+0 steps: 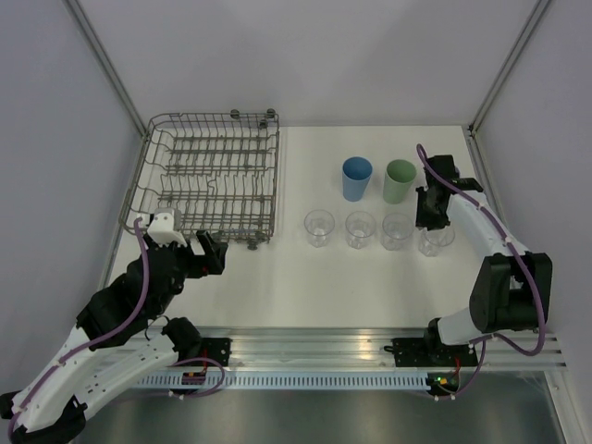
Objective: Unload the cups from the dish rack
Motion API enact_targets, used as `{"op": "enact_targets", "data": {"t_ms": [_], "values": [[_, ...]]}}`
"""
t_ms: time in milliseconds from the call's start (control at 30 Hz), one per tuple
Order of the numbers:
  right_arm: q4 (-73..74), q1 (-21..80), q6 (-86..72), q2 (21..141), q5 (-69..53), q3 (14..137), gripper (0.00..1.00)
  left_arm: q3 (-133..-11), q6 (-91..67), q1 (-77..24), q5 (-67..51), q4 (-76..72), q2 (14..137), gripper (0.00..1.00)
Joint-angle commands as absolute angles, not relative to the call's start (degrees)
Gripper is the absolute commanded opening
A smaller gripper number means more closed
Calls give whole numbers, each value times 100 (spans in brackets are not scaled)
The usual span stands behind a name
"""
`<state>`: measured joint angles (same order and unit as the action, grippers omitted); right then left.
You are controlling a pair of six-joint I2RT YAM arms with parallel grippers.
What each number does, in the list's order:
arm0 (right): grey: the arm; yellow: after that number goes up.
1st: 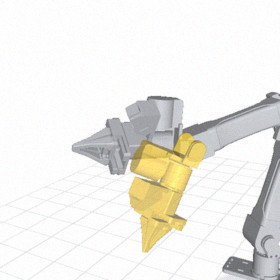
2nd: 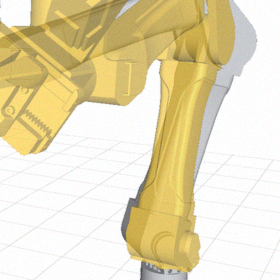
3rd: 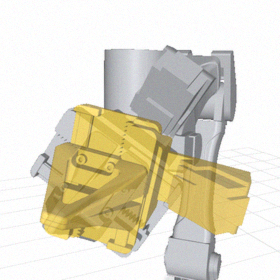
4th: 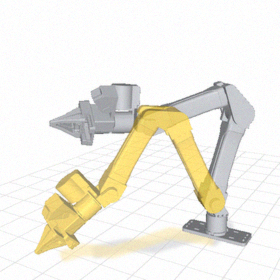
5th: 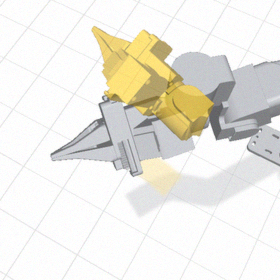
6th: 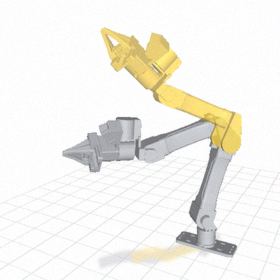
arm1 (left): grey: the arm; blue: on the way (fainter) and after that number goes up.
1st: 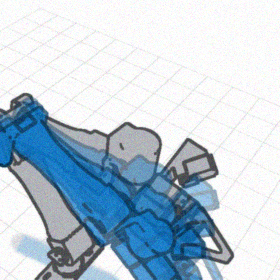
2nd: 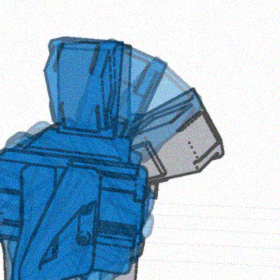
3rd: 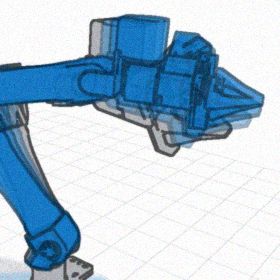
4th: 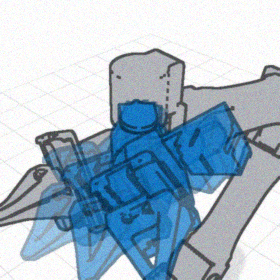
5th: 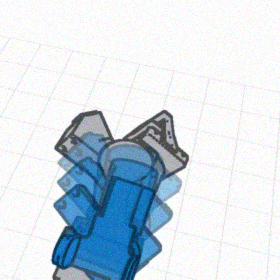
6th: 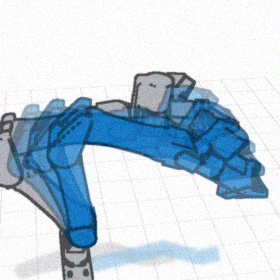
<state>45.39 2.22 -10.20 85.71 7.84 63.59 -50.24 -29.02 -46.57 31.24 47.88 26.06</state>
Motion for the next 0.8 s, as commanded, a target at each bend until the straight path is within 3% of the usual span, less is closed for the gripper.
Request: {"op": "enact_targets", "data": {"t_ms": [0,100,133,167,500,767], "values": [[4605,264,-1011,8192,835,6609,32,-5010,-2733,-4649,3269,4728,2531,100],[4632,272,-1028,7955,817,6636,39,-5019,-2733,-4649,3374,4729,2540,100],[4614,272,-1020,7789,783,6636,64,-5019,-2733,-4649,3401,4720,2557,100],[4597,281,-1002,7683,695,6636,97,-5027,-2725,-4649,3427,4728,2575,100],[4018,703,-984,5769,1045,6162,98,-5063,-2698,-4395,3973,4737,2795,100],[3797,1247,-967,4176,1591,5625,98,-4940,-2224,-2761,3095,4281,3049,100]]}}
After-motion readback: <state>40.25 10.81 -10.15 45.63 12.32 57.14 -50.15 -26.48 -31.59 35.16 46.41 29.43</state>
